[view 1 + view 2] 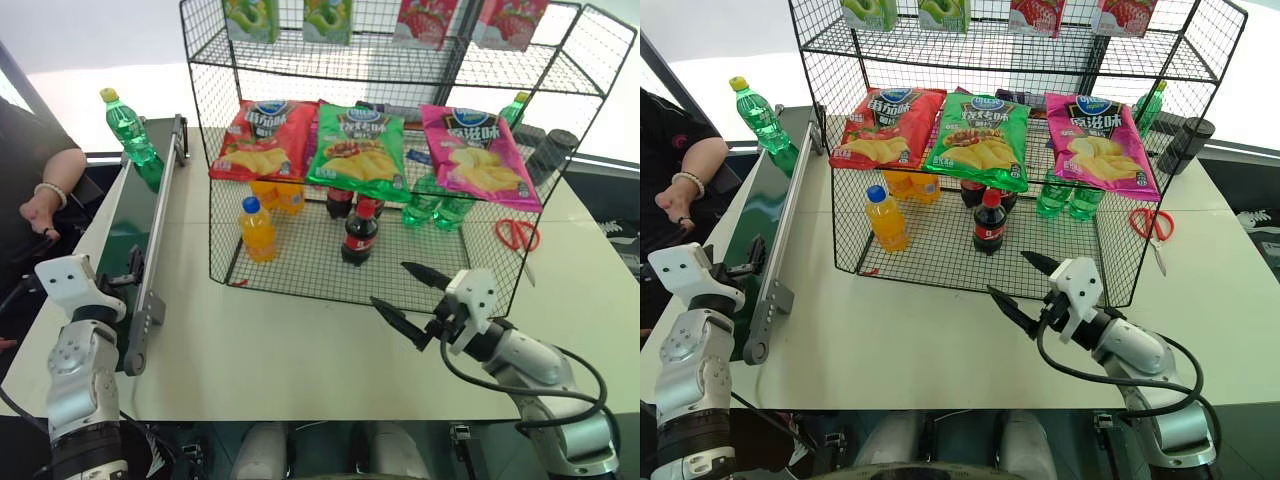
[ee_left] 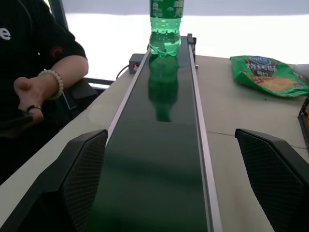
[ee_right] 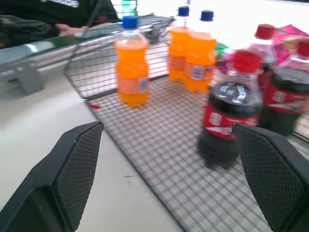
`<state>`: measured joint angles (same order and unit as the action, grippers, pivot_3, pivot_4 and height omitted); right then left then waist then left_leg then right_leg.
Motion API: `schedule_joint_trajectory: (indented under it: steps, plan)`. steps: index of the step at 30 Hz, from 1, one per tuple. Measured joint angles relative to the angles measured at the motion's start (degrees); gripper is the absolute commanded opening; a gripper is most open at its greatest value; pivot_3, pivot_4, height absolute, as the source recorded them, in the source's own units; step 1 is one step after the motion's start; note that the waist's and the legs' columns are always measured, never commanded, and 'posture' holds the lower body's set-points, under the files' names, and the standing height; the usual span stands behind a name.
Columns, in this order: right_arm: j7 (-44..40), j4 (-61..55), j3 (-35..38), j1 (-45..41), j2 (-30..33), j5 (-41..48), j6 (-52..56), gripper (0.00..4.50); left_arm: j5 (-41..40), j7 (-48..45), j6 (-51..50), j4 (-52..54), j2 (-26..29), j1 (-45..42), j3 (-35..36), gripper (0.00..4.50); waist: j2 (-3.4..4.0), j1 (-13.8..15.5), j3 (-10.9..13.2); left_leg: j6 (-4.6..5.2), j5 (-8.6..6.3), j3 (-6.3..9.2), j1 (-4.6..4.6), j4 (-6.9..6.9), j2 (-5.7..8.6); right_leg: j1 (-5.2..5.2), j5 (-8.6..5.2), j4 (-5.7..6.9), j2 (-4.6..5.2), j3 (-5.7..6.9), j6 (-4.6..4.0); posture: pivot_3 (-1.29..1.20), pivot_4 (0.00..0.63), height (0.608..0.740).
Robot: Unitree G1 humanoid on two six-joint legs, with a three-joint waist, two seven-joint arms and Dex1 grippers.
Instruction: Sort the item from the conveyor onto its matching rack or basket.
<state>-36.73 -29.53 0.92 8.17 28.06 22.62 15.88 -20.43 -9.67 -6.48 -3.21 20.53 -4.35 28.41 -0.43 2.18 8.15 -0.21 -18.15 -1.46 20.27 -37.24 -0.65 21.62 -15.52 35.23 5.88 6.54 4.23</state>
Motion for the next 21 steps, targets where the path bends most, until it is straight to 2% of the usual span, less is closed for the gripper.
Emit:
schedule_joint_trajectory:
  steps: [6, 21]
  plan:
    - [0.9, -2.5, -4.9, 1.1, -1.3, -1.3, 0.1, 4.45, 0.1, 1.2, 0.8, -0.6, -1.1, 0.0, -0.1, 4.5, -0.04, 0.0, 0.0, -0.01, 0.0, 0.01, 0.01, 0.0, 0.0, 0.01, 0.0, 0.0, 0.0, 0.01, 0.0, 0.0, 0.15, 0.732]
    - [-1.8, -2.5, -7.6, 1.6, -2.8, -1.1, -1.4, 4.45, 1.1, 1.8, 1.8, -1.4, -1.6, -0.7, -0.8, 4.5, -0.13, 0.0, -0.1, -0.01, -0.01, 0.01, 0.01, 0.0, 0.0, 0.01, 0.0, 0.0, 0.0, 0.02, 0.01, 0.0, 0.15, 0.732]
